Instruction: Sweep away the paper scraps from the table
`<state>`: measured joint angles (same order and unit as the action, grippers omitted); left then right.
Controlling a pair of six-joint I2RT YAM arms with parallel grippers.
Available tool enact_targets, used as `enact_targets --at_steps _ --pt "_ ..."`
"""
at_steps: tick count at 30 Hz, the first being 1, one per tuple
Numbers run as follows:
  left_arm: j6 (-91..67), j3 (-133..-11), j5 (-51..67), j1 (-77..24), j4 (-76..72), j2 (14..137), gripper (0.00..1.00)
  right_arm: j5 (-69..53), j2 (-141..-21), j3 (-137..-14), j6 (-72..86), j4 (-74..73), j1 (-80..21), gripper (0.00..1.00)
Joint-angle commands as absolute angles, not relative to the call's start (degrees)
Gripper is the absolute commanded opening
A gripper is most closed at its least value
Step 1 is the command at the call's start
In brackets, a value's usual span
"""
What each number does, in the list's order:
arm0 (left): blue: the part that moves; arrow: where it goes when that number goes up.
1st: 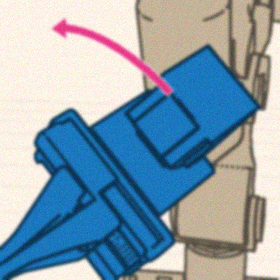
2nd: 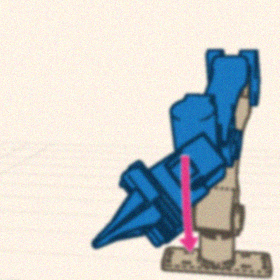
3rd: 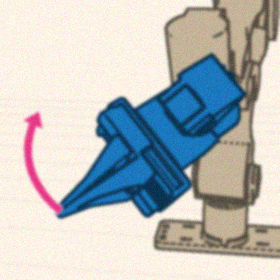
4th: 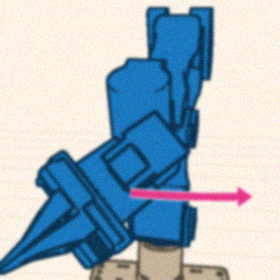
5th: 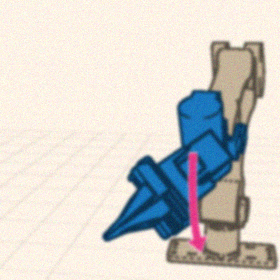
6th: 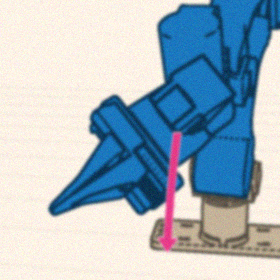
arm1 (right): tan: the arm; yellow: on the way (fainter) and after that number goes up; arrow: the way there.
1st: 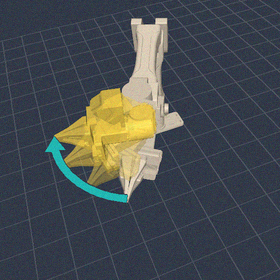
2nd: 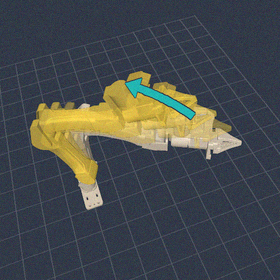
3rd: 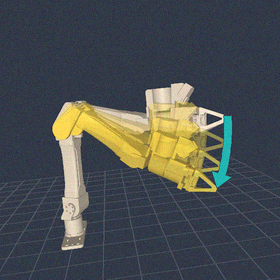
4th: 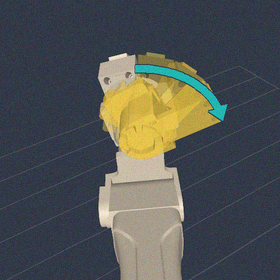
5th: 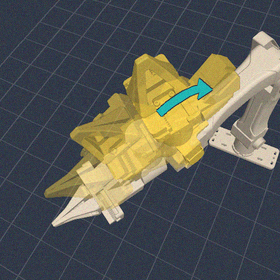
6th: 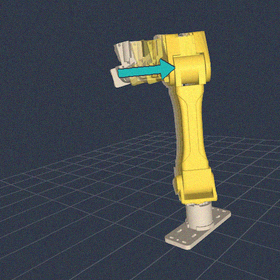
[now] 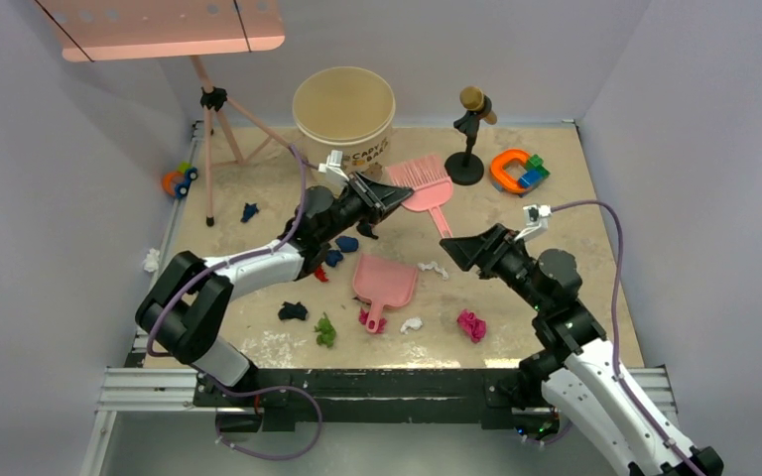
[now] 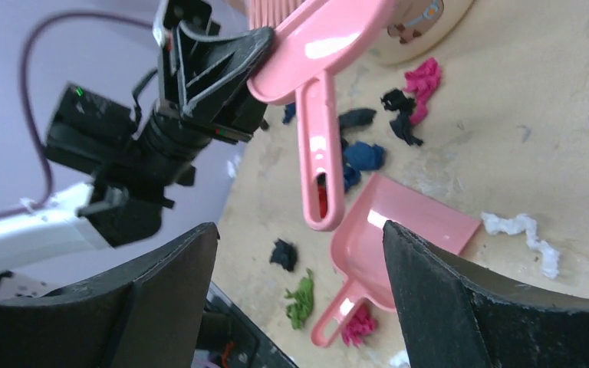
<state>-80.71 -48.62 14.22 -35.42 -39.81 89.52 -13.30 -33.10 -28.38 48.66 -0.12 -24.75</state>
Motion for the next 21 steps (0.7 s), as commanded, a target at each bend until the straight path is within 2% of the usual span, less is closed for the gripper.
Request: enact_targets --at_steps 1,10,21 --pt "-89.53 -45.74 9.95 -35.51 -64.6 89.26 0.0 -7.4 -28.79 -26.08 58.08 11.3 -24.78 0.82" --pt "-92.21 -47.43 11.0 -36.61 -69.84 92.89 0.0 -4.39 -31.78 -23.99 67.3 20.72 -24.79 0.72" --pt "-93.7 -48.63 11.06 -38.23 -74.01 95.8 0.0 -4.02 -39.21 -25.15 67.49 30.0 -24.79 0.64"
